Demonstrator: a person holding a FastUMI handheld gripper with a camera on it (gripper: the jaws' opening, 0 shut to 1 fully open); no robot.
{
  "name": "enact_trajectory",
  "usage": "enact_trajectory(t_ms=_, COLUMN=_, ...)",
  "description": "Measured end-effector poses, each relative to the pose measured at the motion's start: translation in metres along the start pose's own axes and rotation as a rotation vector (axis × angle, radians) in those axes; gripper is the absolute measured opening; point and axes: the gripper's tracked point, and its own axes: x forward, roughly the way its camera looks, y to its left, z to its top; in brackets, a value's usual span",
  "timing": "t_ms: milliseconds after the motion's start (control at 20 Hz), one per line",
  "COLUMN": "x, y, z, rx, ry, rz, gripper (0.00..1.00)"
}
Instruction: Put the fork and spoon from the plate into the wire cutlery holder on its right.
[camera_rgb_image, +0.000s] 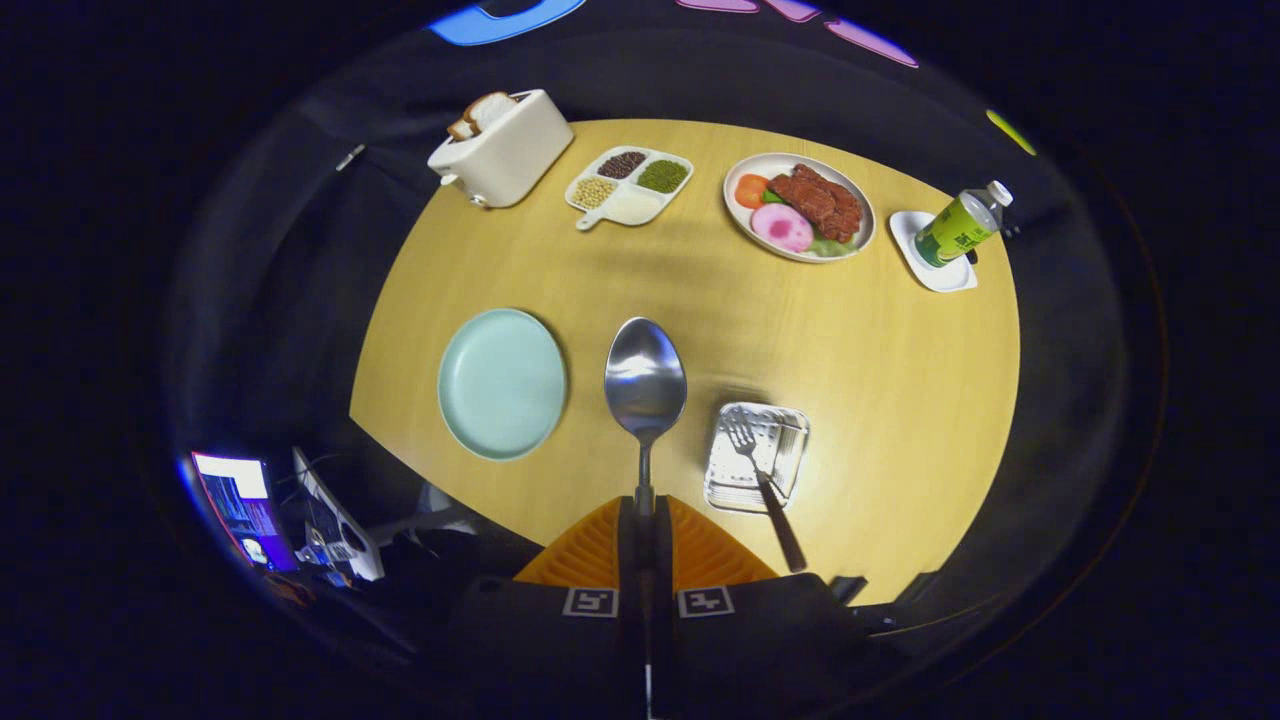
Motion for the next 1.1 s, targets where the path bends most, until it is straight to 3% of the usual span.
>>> enact_trajectory(t_ms=200, x=0.002, y=-0.045, z=-0.026, rx=-0.071, ry=0.178, rz=-0.080, gripper=0.07)
enact_trajectory(t_ms=550, x=0.030, y=-0.061, z=-0.047, rx=-0.182, ry=0.482, rz=-0.141, gripper=0.07)
enact_trajectory(t_ms=1100, x=0.078, y=-0.075, z=-0.032, rx=-0.212, ry=0.685, rz=-0.240, gripper=0.07)
